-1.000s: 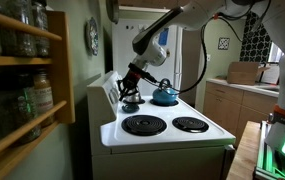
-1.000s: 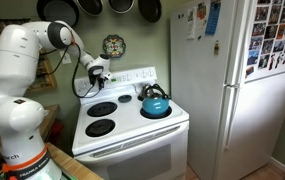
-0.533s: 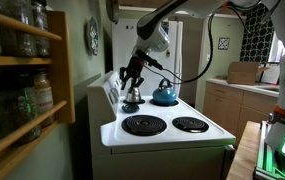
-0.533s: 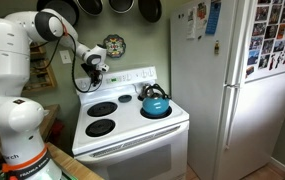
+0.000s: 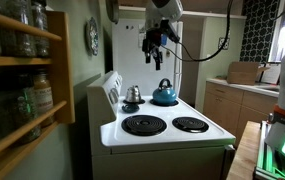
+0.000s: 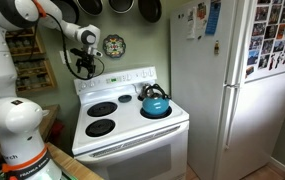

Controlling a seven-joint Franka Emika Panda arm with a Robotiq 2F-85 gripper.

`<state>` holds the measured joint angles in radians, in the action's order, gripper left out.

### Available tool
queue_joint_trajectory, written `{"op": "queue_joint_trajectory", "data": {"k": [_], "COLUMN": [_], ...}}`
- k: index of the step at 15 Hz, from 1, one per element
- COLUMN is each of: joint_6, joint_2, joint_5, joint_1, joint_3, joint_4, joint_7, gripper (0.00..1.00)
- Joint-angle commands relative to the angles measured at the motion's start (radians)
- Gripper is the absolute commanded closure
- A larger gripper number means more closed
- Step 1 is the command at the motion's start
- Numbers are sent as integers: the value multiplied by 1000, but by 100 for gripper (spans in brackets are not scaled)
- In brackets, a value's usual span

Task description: Flip the switch on the top left of the stove to turn off the oven light

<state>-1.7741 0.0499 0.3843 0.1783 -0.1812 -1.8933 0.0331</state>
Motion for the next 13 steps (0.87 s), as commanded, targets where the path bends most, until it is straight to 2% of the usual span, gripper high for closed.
{"op": "queue_joint_trajectory", "data": {"k": [1,6,8,9,13], "joint_6": [125,231,250,237,241], "joint_2": [-93,-160,-168,-131,-140], "joint_5": [-111,-254,-302,-255,-284], "joint_1": [14,50,58,55,60], "joint_3": [-13,-53,-58,-56,-58], "joint_4": [-40,-70,-87,-36,-57], "joint_7": [-72,-173,-259,-188,-239], "gripper": [0,0,0,0,0]}}
